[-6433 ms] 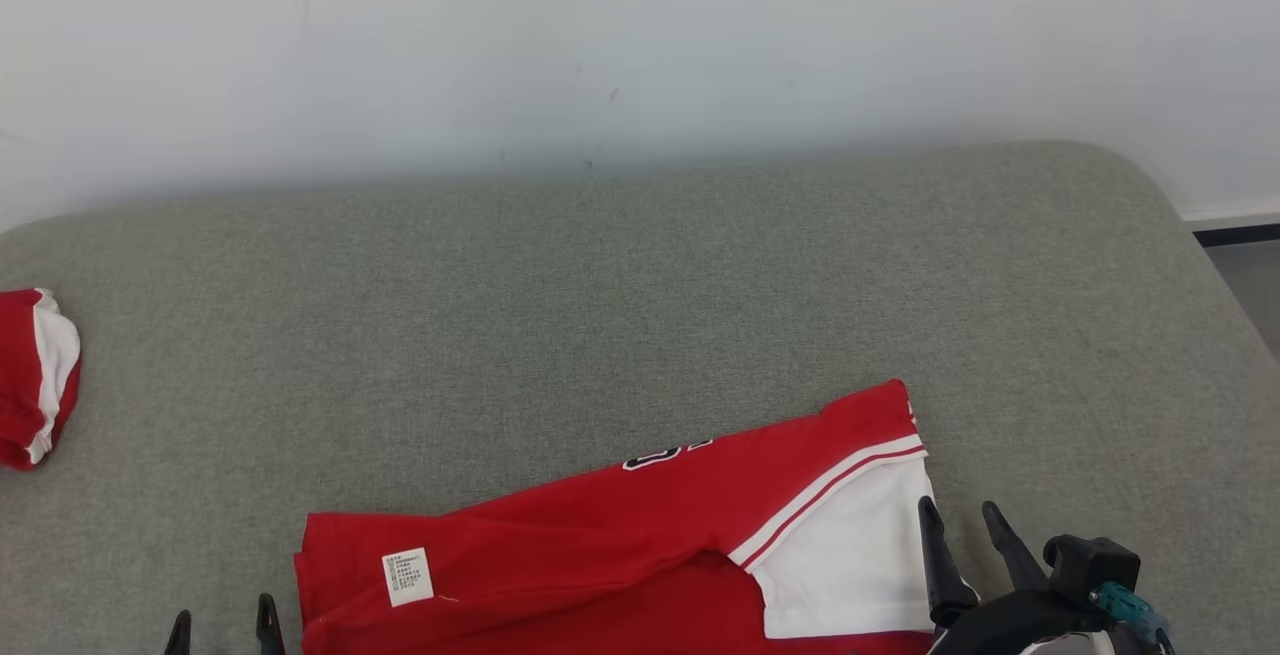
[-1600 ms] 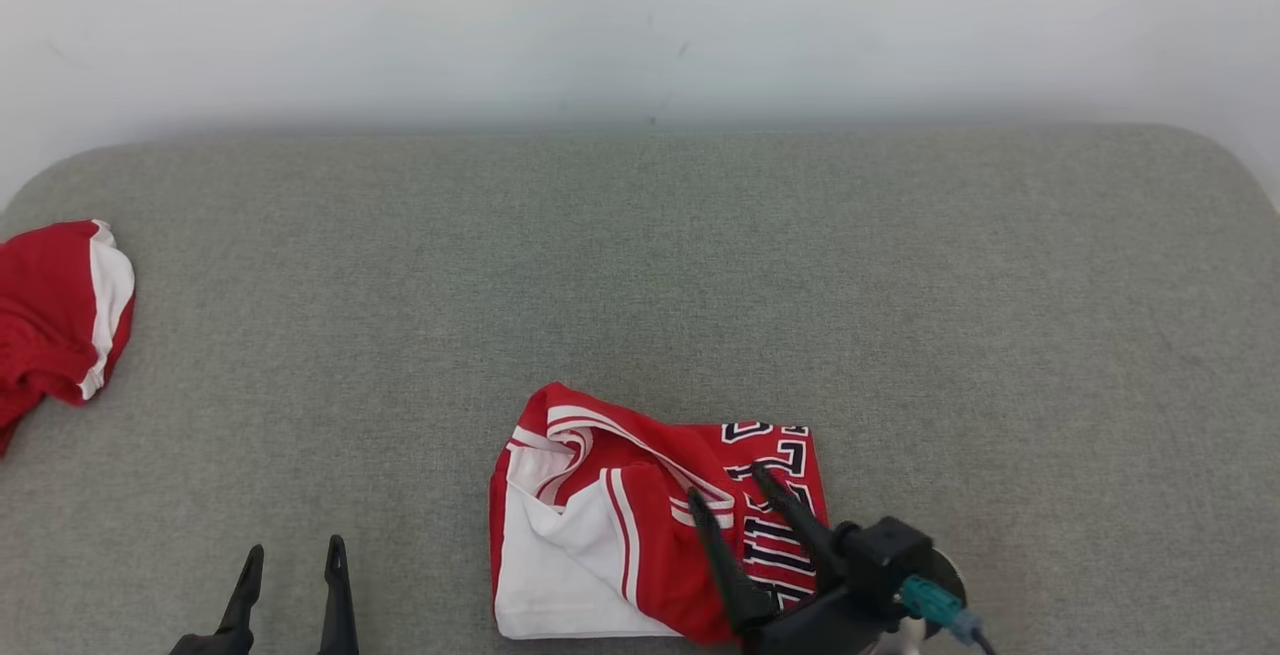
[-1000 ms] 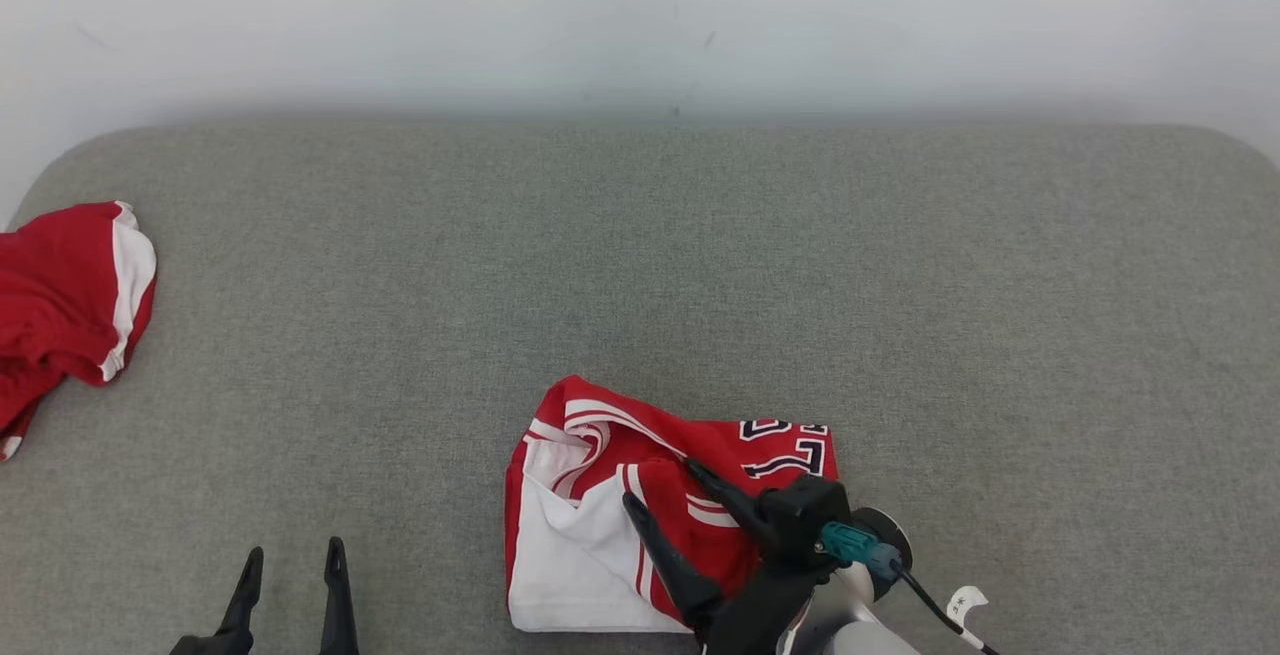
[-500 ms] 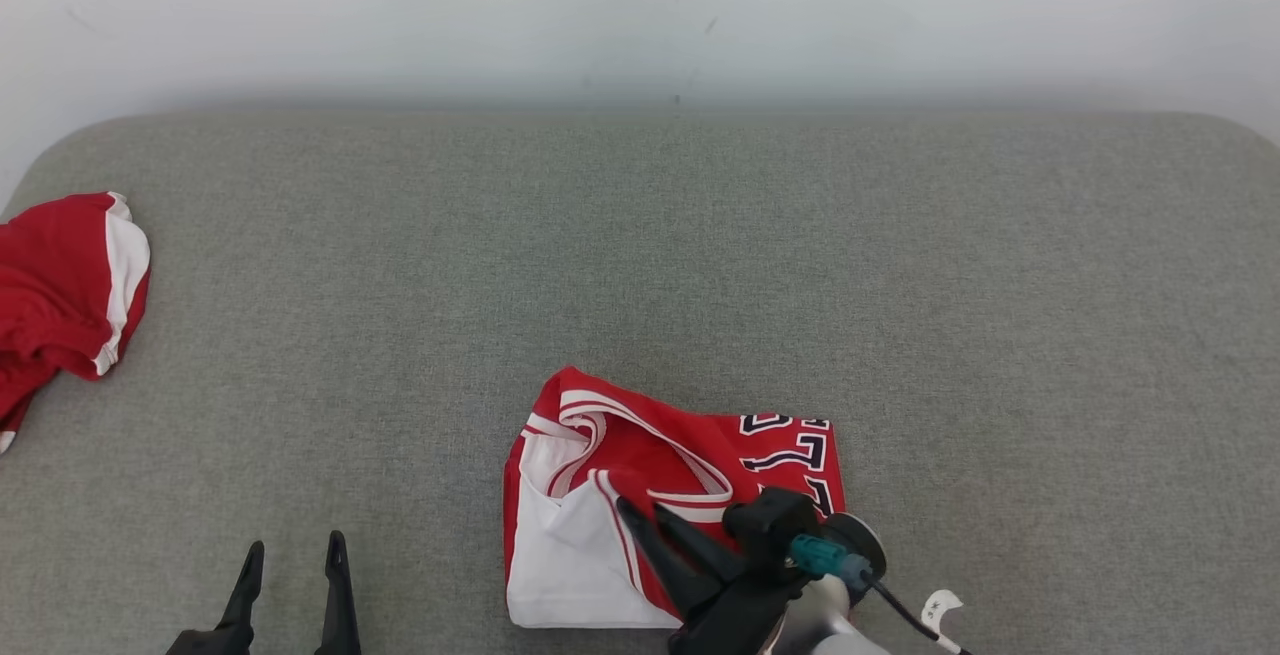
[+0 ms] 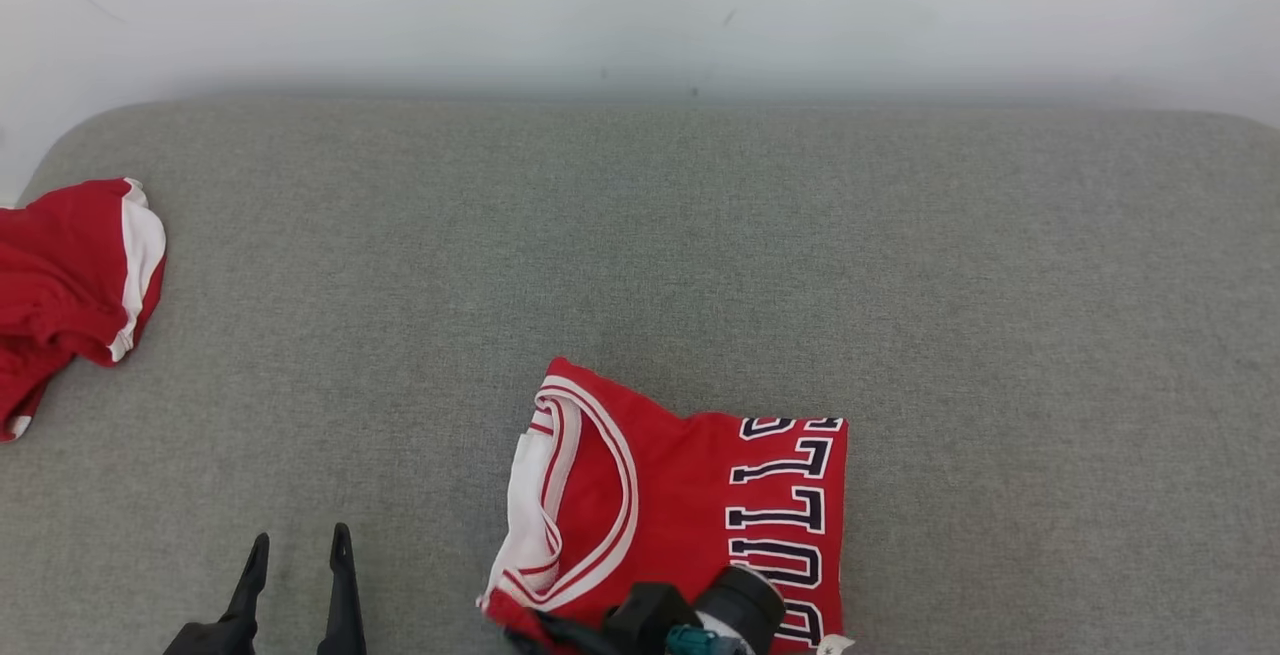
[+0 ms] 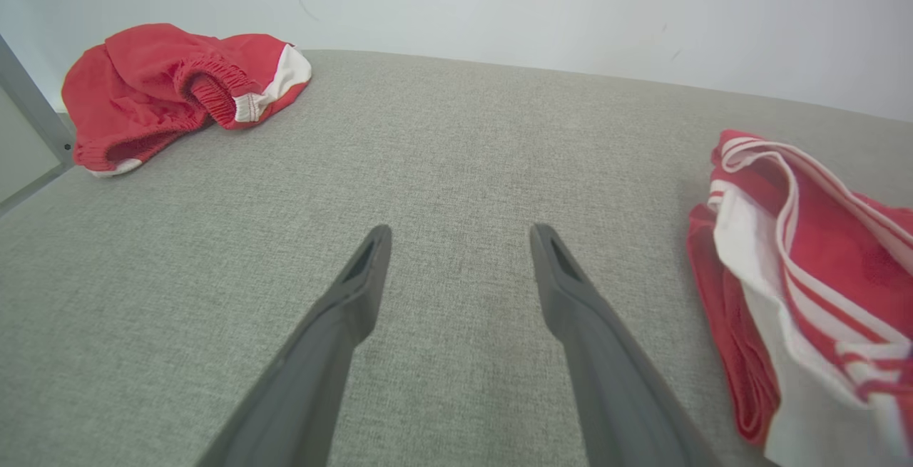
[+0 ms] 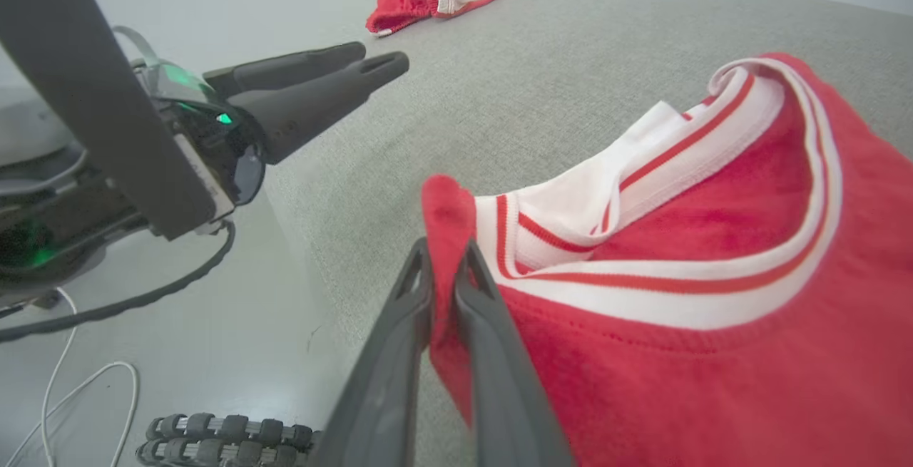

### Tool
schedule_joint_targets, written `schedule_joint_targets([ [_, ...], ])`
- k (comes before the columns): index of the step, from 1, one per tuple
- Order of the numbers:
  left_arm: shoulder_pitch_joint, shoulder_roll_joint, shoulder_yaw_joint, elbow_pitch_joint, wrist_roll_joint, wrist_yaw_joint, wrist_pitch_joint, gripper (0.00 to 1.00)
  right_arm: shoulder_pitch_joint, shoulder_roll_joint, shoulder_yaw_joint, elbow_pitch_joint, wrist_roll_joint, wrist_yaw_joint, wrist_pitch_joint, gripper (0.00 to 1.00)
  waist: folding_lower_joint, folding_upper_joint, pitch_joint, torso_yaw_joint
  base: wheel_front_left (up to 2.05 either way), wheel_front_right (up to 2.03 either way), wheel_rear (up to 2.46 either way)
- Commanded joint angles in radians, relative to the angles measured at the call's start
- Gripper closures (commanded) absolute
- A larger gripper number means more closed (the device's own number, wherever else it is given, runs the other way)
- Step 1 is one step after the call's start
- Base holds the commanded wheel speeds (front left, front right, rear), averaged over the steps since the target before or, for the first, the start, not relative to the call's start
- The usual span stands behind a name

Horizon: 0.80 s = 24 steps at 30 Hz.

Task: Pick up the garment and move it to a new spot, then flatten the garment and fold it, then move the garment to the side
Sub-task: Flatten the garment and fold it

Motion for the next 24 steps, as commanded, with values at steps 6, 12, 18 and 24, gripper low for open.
schedule_joint_targets([
  [6, -0.019, -0.001, 0.000, 0.008, -0.008, -0.002, -0.003, 0.00, -0.046, 0.001, 0.104, 0.105, 0.032, -0.003, -0.039, 0.00, -0.0001, -0.0001, 0.004, 0.007, 0.00, 0.00, 0.00],
  [12, -0.015, -0.001, 0.010, 0.003, 0.001, 0.004, -0.003, 0.00, -0.079, 0.002, 0.044, 0.169, 0.047, -0.003, -0.152, 0.00, -0.0001, -0.0001, -0.002, -0.002, 0.00, 0.00, 0.00],
  [18, -0.003, -0.001, 0.034, -0.011, 0.016, 0.008, -0.003, 0.00, -0.062, 0.003, -0.216, 0.218, -0.047, -0.003, -0.209, 0.00, -0.0001, -0.0001, -0.018, -0.035, 0.00, 0.00, 0.00],
  [24, 0.011, -0.001, 0.057, -0.027, 0.027, 0.008, -0.003, 0.00, 0.056, 0.004, -0.542, 0.078, -0.203, -0.003, -0.211, 0.00, -0.0001, -0.0001, -0.039, -0.076, 0.00, 0.00, 0.00],
])
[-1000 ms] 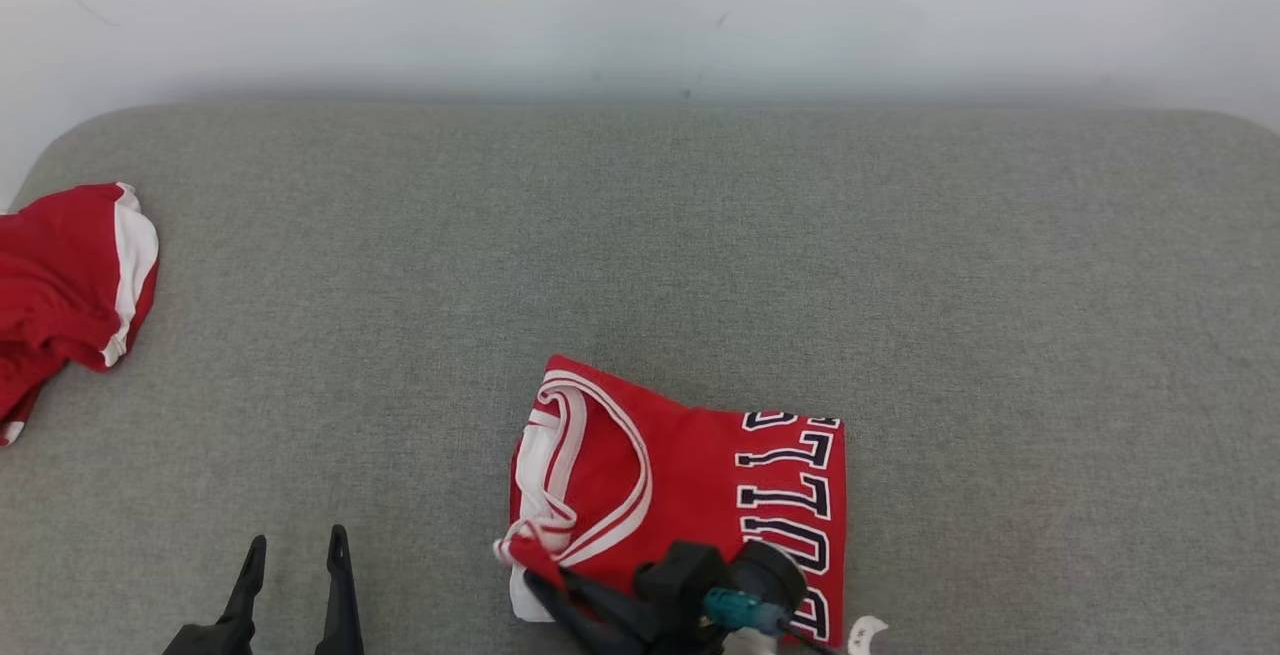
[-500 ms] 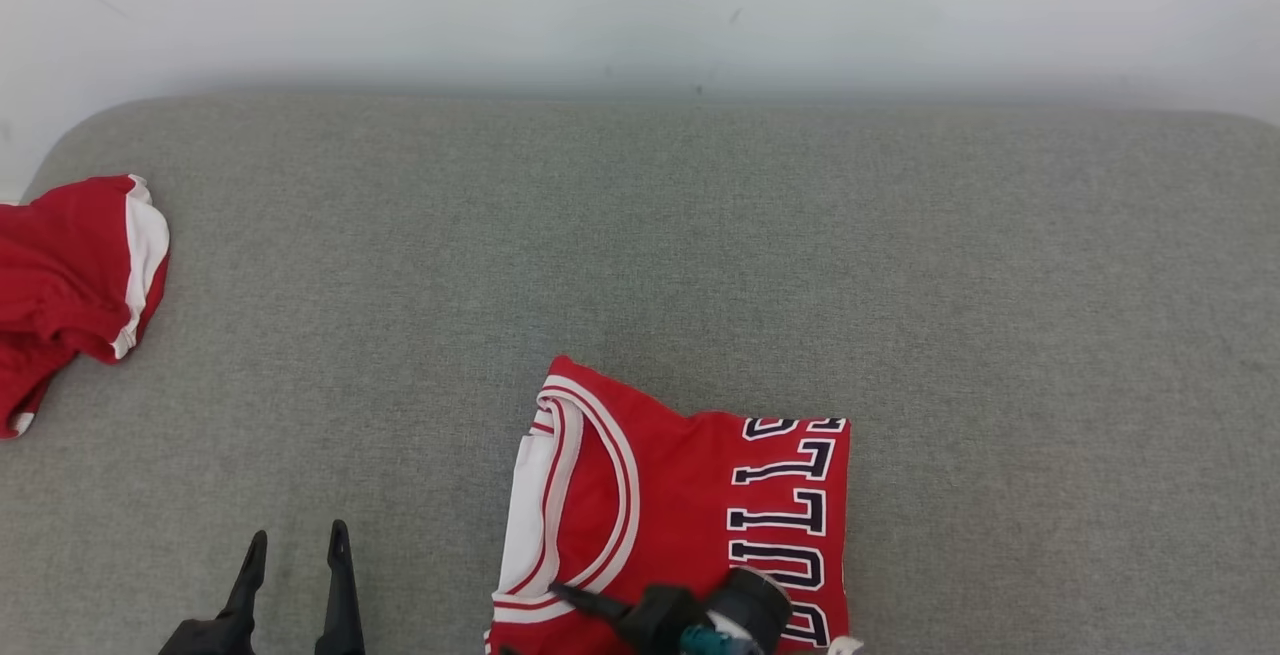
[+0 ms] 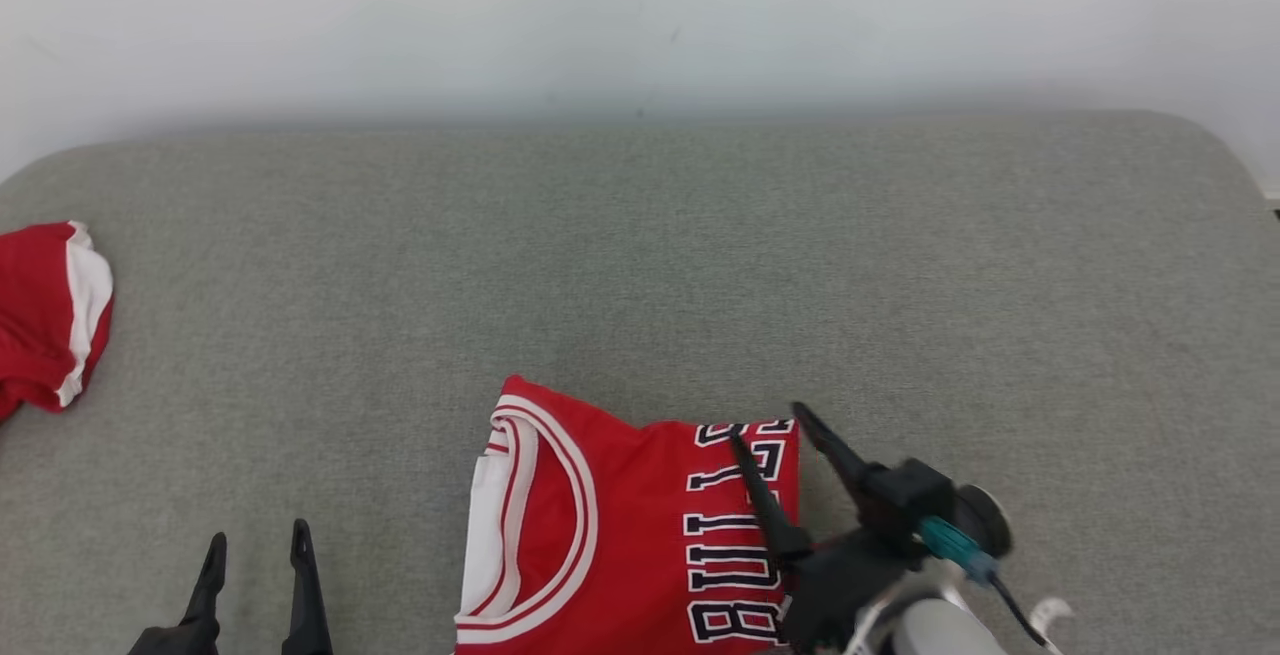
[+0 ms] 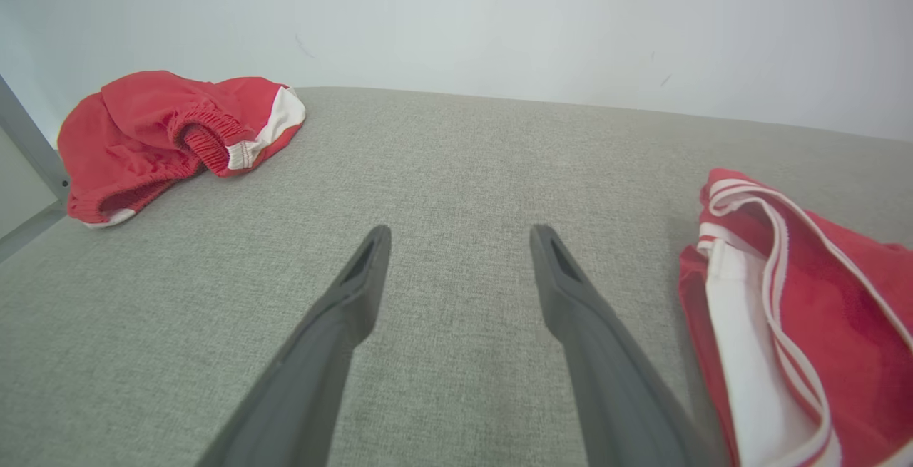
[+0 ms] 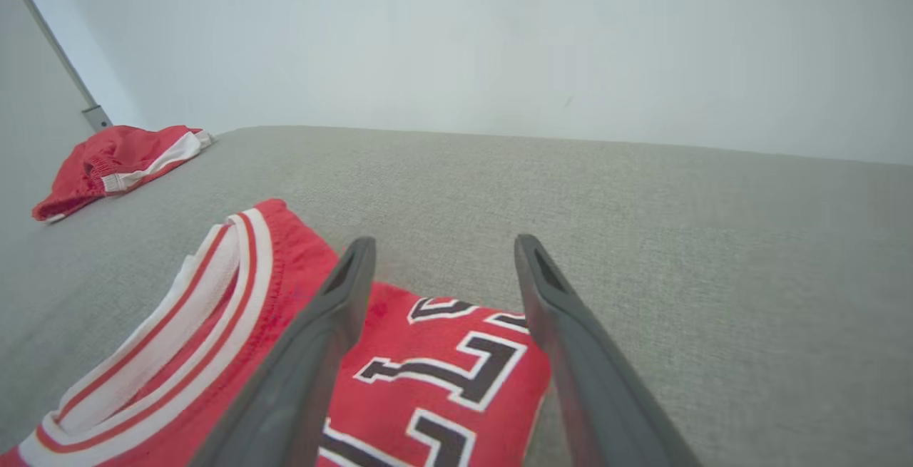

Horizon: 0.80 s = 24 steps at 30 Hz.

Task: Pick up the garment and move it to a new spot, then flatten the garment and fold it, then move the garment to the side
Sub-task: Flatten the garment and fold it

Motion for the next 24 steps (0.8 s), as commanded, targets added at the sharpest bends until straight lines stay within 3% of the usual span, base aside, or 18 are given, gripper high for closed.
schedule_joint_targets([
  [1, 0.015, -0.001, 0.009, -0.007, 0.007, 0.004, -0.003, 0.00, 0.057, 0.002, -0.066, -0.047, -0.043, -0.003, -0.003, 0.00, 0.0000, -0.0001, -0.019, -0.029, 0.00, 0.00, 0.00],
  [2, 0.024, -0.001, 0.014, -0.011, 0.011, 0.005, -0.003, 0.00, 0.099, 0.002, -0.129, -0.100, -0.069, -0.003, -0.004, 0.00, 0.0000, -0.0001, -0.027, -0.044, 0.00, 0.00, 0.00],
  [7, 0.043, -0.001, 0.028, -0.017, 0.023, 0.002, -0.003, 0.00, 0.184, 0.002, -0.234, -0.179, -0.091, -0.003, -0.004, 0.00, 0.0000, -0.0001, -0.046, -0.076, 0.00, 0.00, 0.00],
  [24, 0.098, -0.001, 0.048, -0.024, 0.037, -0.006, -0.003, 0.00, 0.305, 0.002, -0.333, -0.235, -0.078, -0.003, -0.002, 0.00, 0.0000, -0.0001, -0.104, -0.110, 0.00, 0.00, 0.00],
])
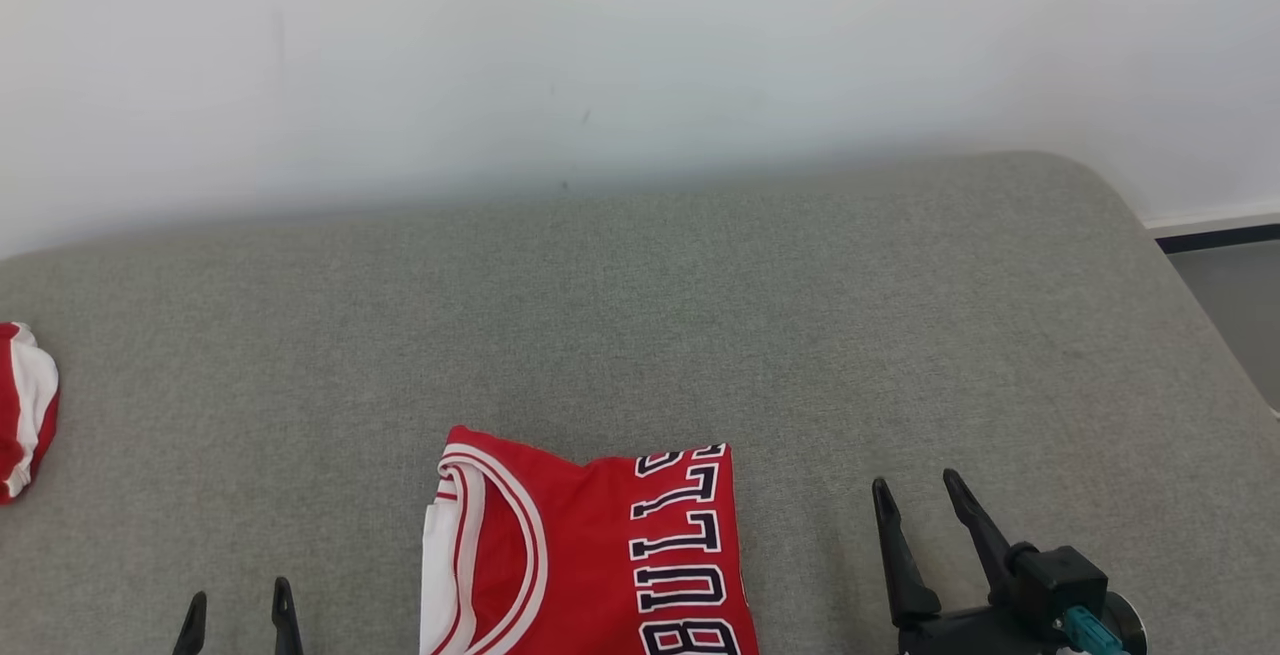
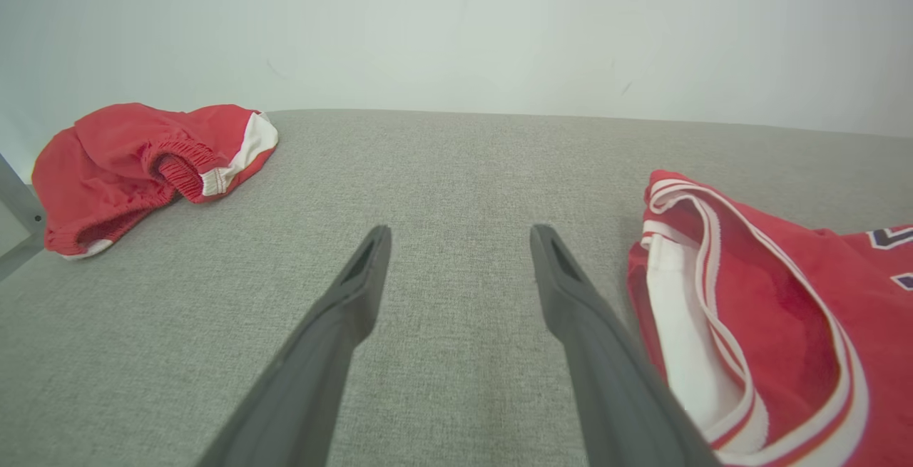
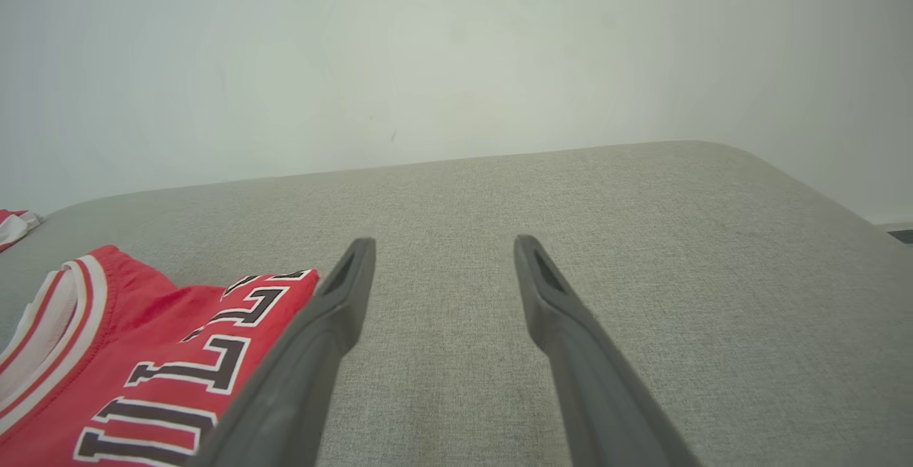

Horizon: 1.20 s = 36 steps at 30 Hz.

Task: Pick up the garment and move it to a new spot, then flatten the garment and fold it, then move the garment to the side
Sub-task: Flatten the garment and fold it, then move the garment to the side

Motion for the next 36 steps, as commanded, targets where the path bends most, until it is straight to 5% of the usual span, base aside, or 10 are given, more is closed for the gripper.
schedule_joint_targets([
  [1, 0.016, -0.001, 0.002, -0.007, 0.006, -0.003, -0.003, 0.00, 0.016, 0.001, -0.004, -0.003, 0.008, -0.003, -0.001, 0.00, 0.0001, 0.0000, -0.006, -0.002, 0.00, 0.00, 0.00],
  [20, 0.030, -0.001, -0.006, -0.014, 0.001, -0.002, -0.003, 0.00, 0.027, 0.001, 0.026, 0.014, 0.042, -0.003, -0.001, 0.00, 0.0001, 0.0000, -0.009, 0.010, 0.00, 0.00, 0.00],
  [36, -0.015, -0.001, -0.040, -0.006, -0.004, -0.013, -0.003, 0.00, -0.105, 0.001, 0.187, 0.185, 0.169, -0.003, -0.001, 0.00, 0.0001, 0.0000, 0.073, 0.127, 0.00, 0.00, 0.00],
])
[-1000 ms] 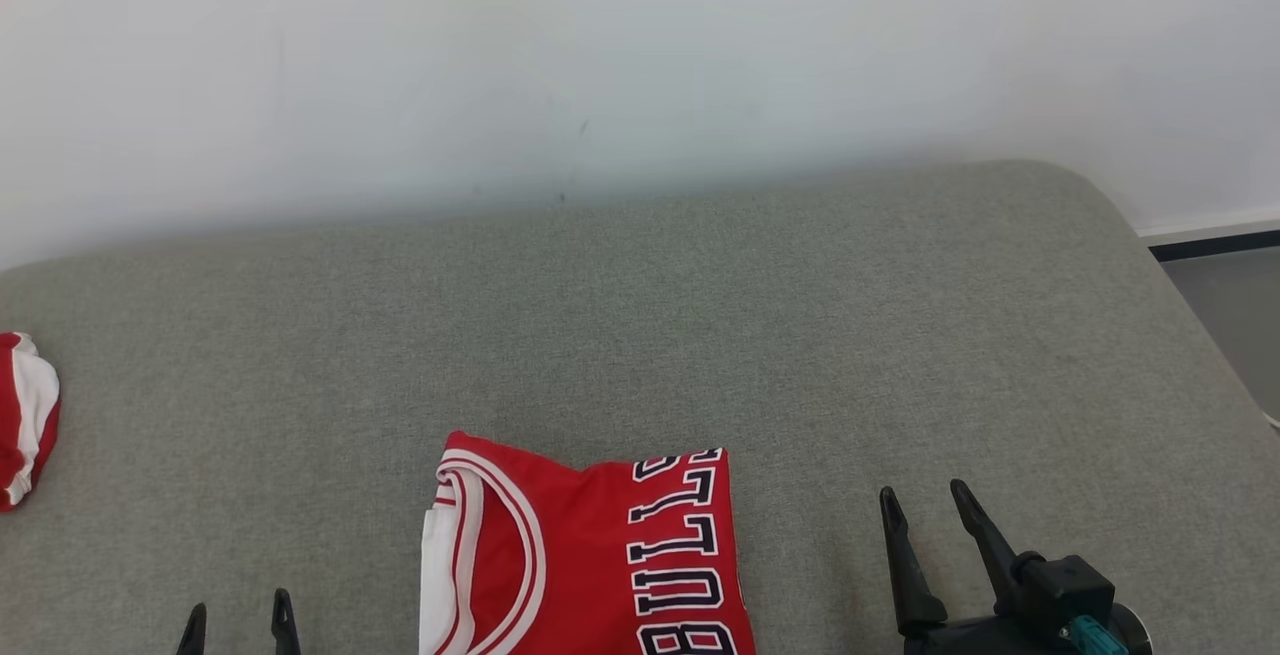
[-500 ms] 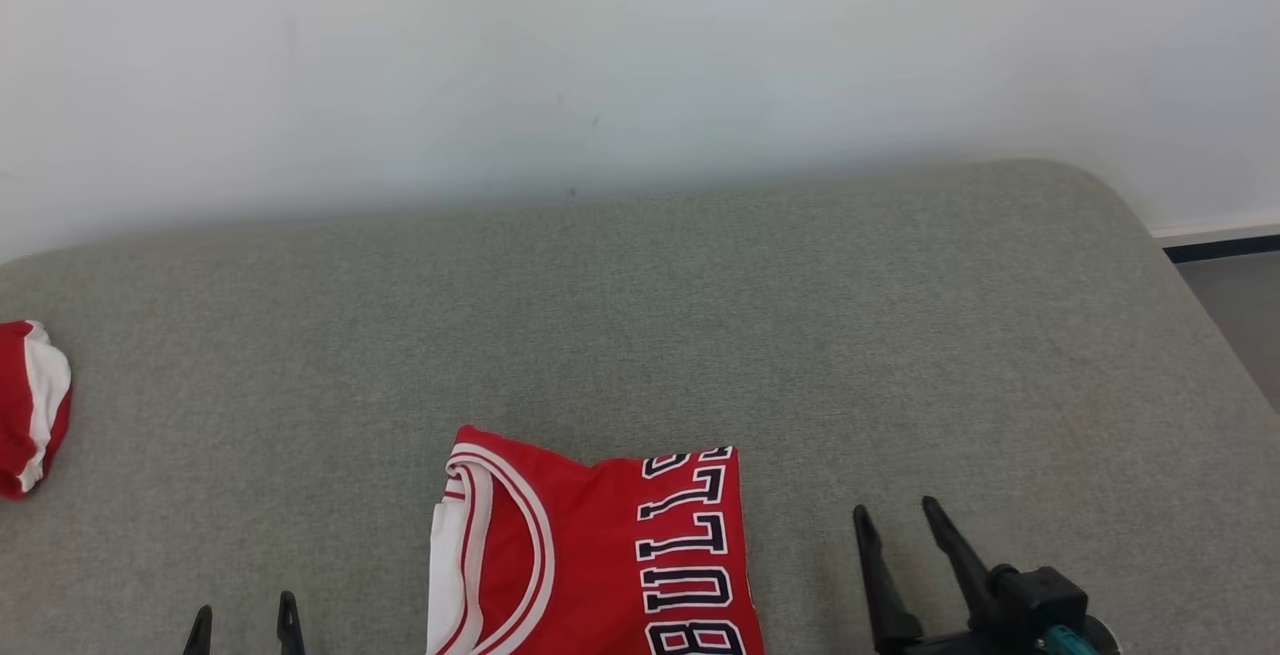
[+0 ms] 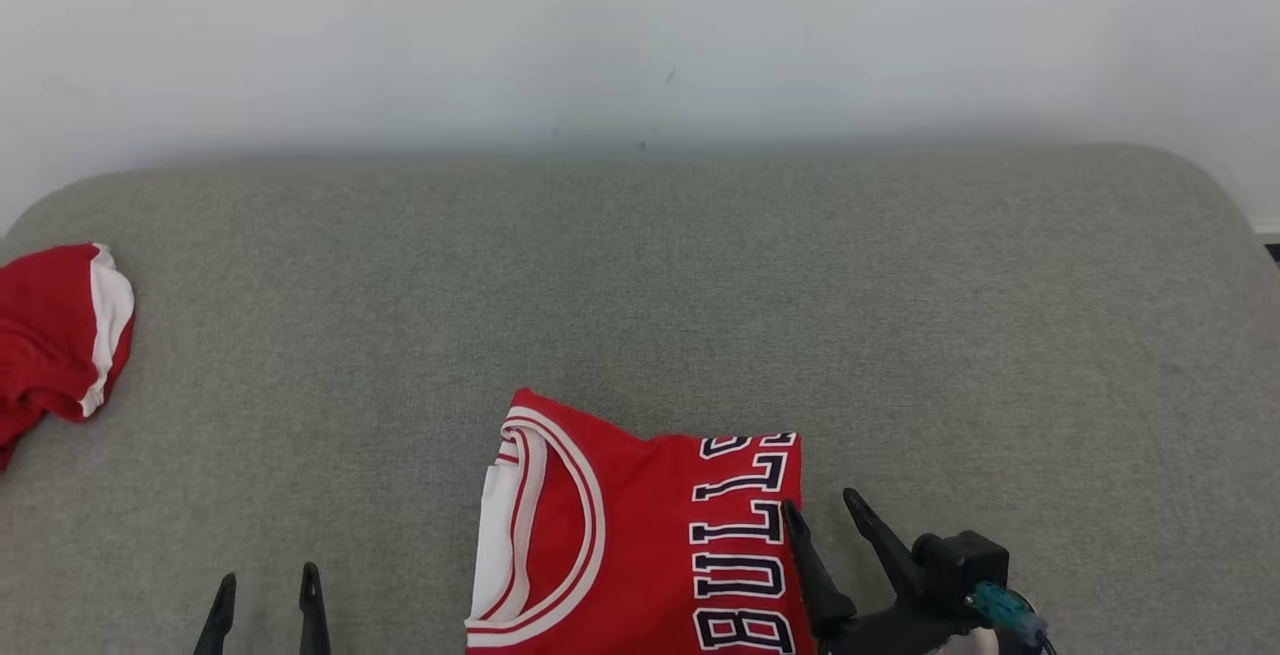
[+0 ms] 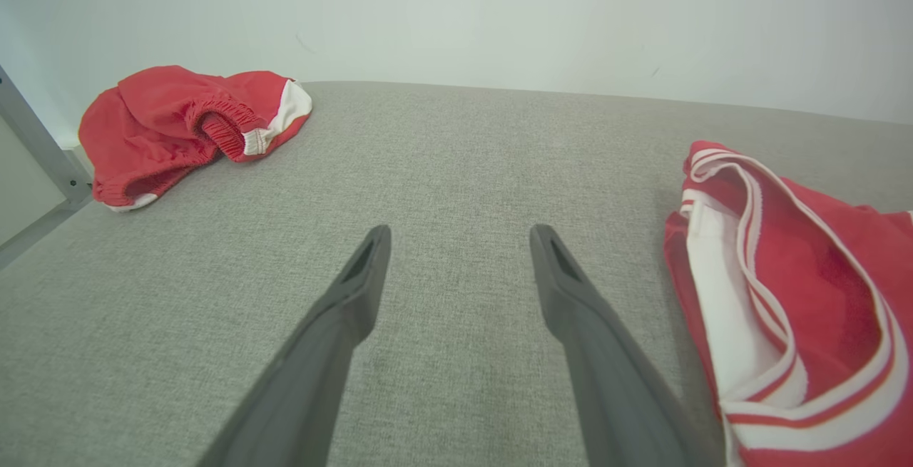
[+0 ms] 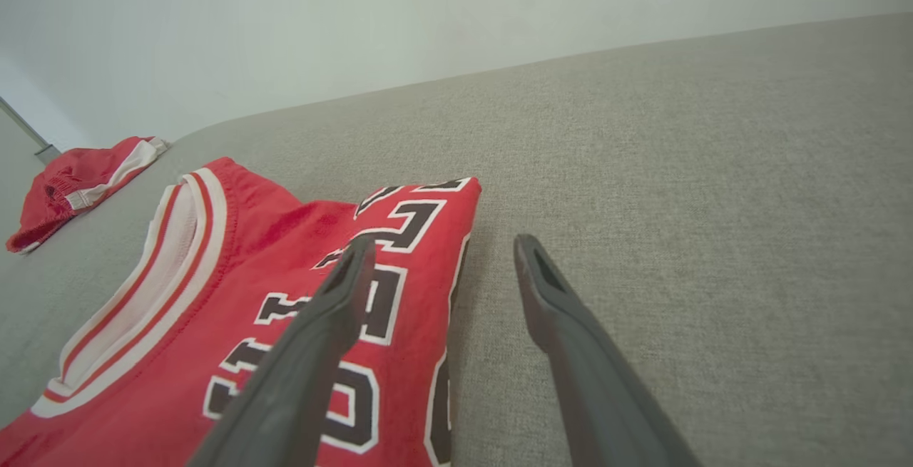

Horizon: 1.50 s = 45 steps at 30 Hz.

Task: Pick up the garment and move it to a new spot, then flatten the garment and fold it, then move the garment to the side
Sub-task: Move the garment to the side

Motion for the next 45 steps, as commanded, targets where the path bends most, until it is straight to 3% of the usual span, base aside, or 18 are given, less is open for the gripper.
schedule_joint_targets([
  [1, -0.011, -0.001, 0.000, 0.001, 0.000, -0.004, -0.003, 0.00, -0.014, 0.000, 0.003, 0.012, 0.010, -0.003, 0.000, 0.00, -0.0001, 0.0000, 0.034, 0.034, 0.00, 0.00, 0.00],
  [10, -0.042, -0.001, -0.004, 0.003, -0.004, -0.007, -0.003, 0.00, -0.114, 0.000, 0.091, 0.211, 0.120, -0.003, 0.002, 0.00, -0.0001, 0.0000, 0.077, 0.072, 0.00, 0.00, 0.00],
  [11, -0.043, -0.001, -0.002, 0.003, -0.004, -0.008, -0.003, 0.00, -0.120, 0.000, 0.103, 0.221, 0.135, -0.003, 0.002, 0.08, -0.0001, 0.0000, 0.081, 0.072, 0.00, 0.00, 0.00],
  [12, -0.045, -0.001, -0.001, 0.002, -0.004, -0.008, -0.003, 0.00, -0.129, 0.000, 0.113, 0.233, 0.139, -0.003, 0.002, 0.34, -0.0001, 0.0000, 0.084, 0.071, 0.00, 0.00, 0.00],
  [13, -0.047, -0.001, -0.003, 0.002, -0.004, -0.009, -0.003, 0.00, -0.135, 0.000, 0.119, 0.242, 0.148, -0.003, 0.002, 0.88, -0.0001, 0.0000, 0.087, 0.069, 0.00, 0.00, 0.00],
  [14, -0.050, -0.001, -0.003, 0.002, -0.004, -0.009, -0.003, 0.00, -0.140, 0.000, 0.121, 0.248, 0.156, -0.003, 0.002, 1.00, -0.0001, 0.0000, 0.091, 0.066, 0.00, 0.00, 0.00],
  [23, -0.081, -0.001, -0.028, -0.006, 0.012, -0.015, -0.003, 0.00, -0.167, -0.001, 0.034, 0.210, 0.091, -0.003, 0.000, 1.00, -0.0001, 0.0000, 0.109, -0.015, 0.00, 0.00, 0.00],
  [35, -0.101, -0.001, -0.085, -0.019, 0.026, -0.024, -0.003, 0.00, -0.132, -0.001, 0.054, 0.174, 0.102, -0.003, 0.000, 1.00, -0.0001, 0.0000, 0.103, -0.307, 0.00, 0.00, 0.00],
  [45, -0.097, 0.002, -0.108, -0.025, 0.036, -0.022, -0.003, 0.00, -0.109, 0.000, 0.059, 0.139, 0.108, -0.003, 0.000, 1.00, -0.0001, 0.0000, 0.108, -0.441, 0.00, 0.00, 0.00],
])
